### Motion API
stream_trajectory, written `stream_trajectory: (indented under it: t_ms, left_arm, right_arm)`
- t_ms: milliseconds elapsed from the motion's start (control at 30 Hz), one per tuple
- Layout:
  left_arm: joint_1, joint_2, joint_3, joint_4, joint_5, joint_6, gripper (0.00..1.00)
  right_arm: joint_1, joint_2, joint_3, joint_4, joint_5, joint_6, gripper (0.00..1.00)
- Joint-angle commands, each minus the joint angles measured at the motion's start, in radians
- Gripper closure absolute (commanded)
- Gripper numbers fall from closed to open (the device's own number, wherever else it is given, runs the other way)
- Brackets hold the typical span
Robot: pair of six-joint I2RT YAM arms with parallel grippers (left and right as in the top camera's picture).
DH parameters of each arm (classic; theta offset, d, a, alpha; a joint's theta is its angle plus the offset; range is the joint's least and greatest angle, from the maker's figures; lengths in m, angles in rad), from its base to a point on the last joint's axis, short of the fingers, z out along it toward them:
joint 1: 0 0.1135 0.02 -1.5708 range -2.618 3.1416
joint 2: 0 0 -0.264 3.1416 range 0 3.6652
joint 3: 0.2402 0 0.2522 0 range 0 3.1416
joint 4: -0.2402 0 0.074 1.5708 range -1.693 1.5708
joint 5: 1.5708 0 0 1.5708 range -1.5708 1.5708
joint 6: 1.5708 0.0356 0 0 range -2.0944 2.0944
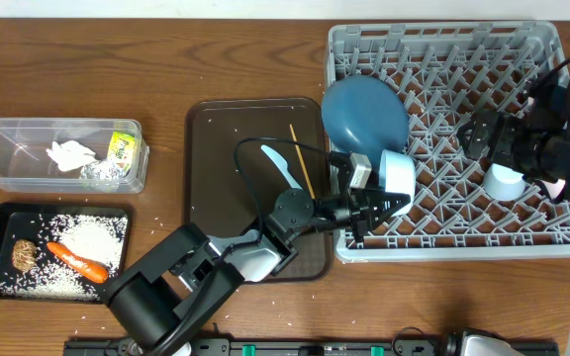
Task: Sort waste into correct bins and load items into the dishwasher rack
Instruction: 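Lower the bowl into the rack below the blue plate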
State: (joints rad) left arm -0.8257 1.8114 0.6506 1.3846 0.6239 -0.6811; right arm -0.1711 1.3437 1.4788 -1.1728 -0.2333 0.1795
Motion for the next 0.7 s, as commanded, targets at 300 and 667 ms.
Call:
stream_trajectory:
  t_ms: [300, 667]
  left_arm:
    - [0.010, 0.006, 0.001, 0.008, 0.057, 0.025, 0.94]
    - [0.031, 0.008, -0.015, -0.077, -0.023, 0.029, 0.94]
  right_arm:
    - [0.009, 0.003, 0.003, -0.017, 0.001, 0.014, 0.01]
    - [0.009, 0.003, 0.004, -0.018, 0.000, 0.014, 0.01]
